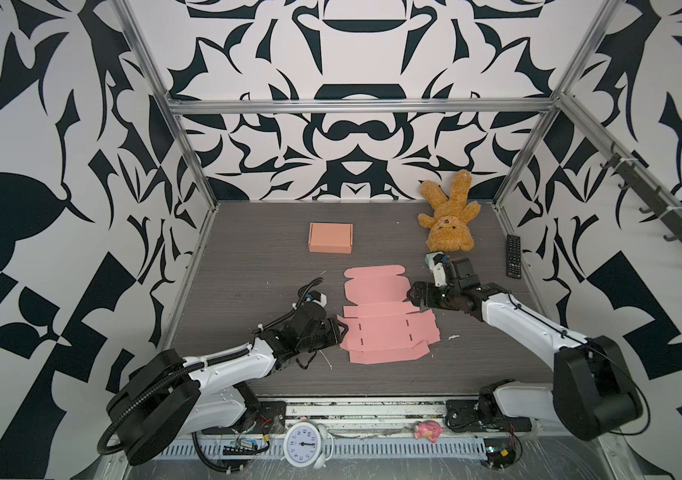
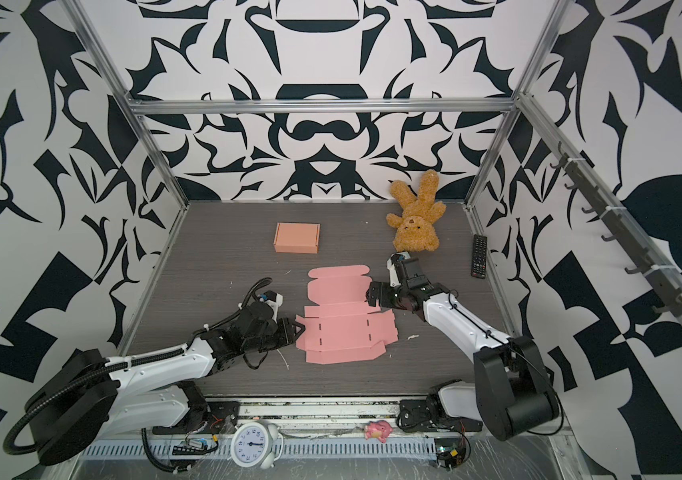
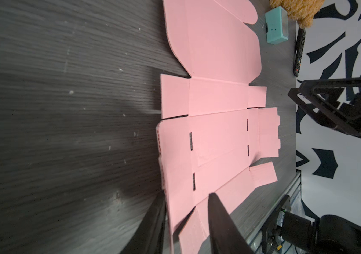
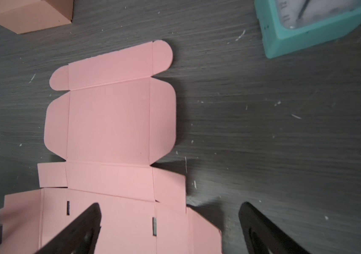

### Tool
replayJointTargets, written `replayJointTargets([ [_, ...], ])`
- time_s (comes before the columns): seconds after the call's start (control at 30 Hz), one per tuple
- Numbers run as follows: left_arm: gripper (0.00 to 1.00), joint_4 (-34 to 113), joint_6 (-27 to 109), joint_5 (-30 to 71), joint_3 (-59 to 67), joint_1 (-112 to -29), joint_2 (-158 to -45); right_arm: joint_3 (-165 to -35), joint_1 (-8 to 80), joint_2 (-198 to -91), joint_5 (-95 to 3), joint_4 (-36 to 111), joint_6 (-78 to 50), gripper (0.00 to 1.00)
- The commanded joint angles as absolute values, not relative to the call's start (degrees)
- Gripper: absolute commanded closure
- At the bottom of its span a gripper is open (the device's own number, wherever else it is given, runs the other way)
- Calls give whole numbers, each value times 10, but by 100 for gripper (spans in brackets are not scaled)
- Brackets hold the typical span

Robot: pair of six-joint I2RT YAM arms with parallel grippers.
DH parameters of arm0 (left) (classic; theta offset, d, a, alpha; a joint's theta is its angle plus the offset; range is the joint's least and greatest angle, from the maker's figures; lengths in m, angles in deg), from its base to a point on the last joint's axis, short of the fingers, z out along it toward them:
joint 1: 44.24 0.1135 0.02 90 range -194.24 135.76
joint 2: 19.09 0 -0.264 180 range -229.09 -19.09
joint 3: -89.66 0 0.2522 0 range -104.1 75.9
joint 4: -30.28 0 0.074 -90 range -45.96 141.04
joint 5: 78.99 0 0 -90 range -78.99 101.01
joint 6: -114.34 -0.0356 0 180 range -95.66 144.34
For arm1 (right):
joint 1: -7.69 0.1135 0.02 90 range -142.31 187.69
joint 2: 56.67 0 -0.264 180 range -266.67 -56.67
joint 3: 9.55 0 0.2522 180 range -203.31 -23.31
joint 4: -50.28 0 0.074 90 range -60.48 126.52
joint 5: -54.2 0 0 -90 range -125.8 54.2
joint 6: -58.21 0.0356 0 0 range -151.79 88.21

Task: Fold the paper box

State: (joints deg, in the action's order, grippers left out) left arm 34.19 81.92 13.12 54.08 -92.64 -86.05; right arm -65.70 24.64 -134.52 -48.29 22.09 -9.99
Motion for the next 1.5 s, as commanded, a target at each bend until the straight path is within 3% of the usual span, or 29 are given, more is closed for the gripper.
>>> replayJointTargets([
  [0.0, 54, 385, 798, 115, 539, -920, -836, -702, 244, -1386, -501, 256, -114, 1],
  [0.27, 33, 383, 740, 220, 505, -855, -853, -757, 246, -1494, -531, 288, -104, 3],
  [0.47, 26, 380, 722, 270, 504, -792, -840, -791, 264, -1554, -533, 294, -98, 4],
  [1.47, 28, 440, 700, 302, 564, -688, -735, -1058, 450, -1761, -496, 233, -80, 8],
])
